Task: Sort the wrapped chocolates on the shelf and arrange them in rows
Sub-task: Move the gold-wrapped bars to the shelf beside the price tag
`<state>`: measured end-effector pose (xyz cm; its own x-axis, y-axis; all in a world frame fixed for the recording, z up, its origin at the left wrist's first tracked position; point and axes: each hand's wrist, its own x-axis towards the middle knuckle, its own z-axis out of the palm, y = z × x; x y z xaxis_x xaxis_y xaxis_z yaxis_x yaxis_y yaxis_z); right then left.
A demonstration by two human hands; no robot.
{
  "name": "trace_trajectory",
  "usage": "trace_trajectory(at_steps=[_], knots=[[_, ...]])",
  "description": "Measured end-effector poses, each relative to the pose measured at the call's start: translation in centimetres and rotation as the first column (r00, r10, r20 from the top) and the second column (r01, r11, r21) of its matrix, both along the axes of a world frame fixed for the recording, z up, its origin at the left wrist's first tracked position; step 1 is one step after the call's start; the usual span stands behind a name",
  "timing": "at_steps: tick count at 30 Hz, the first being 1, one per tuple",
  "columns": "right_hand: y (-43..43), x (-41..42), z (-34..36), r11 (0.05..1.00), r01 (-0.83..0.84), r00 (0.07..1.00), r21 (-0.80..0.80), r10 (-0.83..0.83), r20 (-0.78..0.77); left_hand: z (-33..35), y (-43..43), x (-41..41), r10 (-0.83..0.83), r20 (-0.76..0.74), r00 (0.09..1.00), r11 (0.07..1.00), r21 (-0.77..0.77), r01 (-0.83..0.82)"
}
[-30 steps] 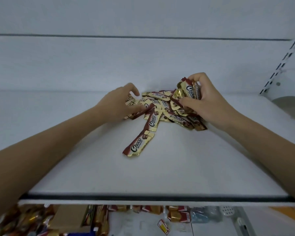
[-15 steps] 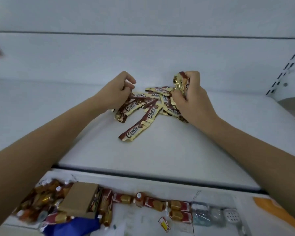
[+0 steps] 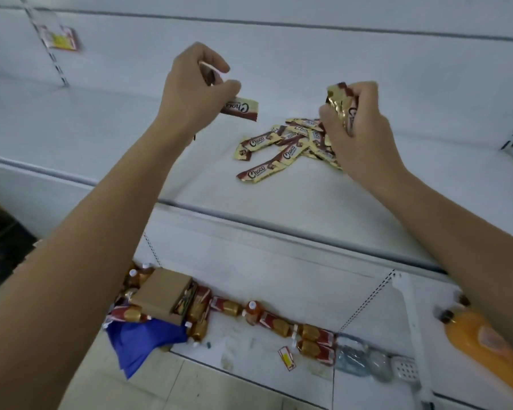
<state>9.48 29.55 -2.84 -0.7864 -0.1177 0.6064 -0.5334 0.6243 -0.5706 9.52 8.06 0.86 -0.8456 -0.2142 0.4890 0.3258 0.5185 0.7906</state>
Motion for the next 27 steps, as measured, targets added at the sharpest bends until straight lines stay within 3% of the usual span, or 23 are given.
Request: trace_trajectory(at_steps=[7,11,15,18,23,27], knots=[[-4.0,8.8,0.2,0.941,-0.301,0.938,-0.158,0.261,-0.230,-1.7,-4.6,13.3,0.088,-0.136,0.987,0.971,0.234,-0.054],[-7.6,16.1,-5.2,0.857,-0.465,0.885,-0.222,0.451,-0.112,-6.5,-7.6,23.0,0.323,-0.094,0.942,0.879,0.397,-0.262],[-10.4,22.3,-12.4,0.824,-0.477,0.835,-0.305,0.533,0.134,-12.5,-9.9,34.2,0.636,0.041,0.771,0.687,0.425,-0.589],[-12.1,26.4,-17.1,0.814,-0.508,0.775,-0.281,0.574,0.265,-16.8,-10.6,42.4,0.773,0.143,0.618,0.528,0.393,-0.753],[-15.4,32.3,-22.7,0.758,-0.626,0.636,-0.185,0.633,0.441,-22.9,-10.5,53.6,0.884,0.277,0.376,0.298,0.284,-0.911],[-18.0,35.4,-25.4,0.680,-0.726,0.524,-0.104,0.645,0.556,-26.3,-10.2,58.6,0.895,0.354,0.272,0.190,0.251,-0.949]])
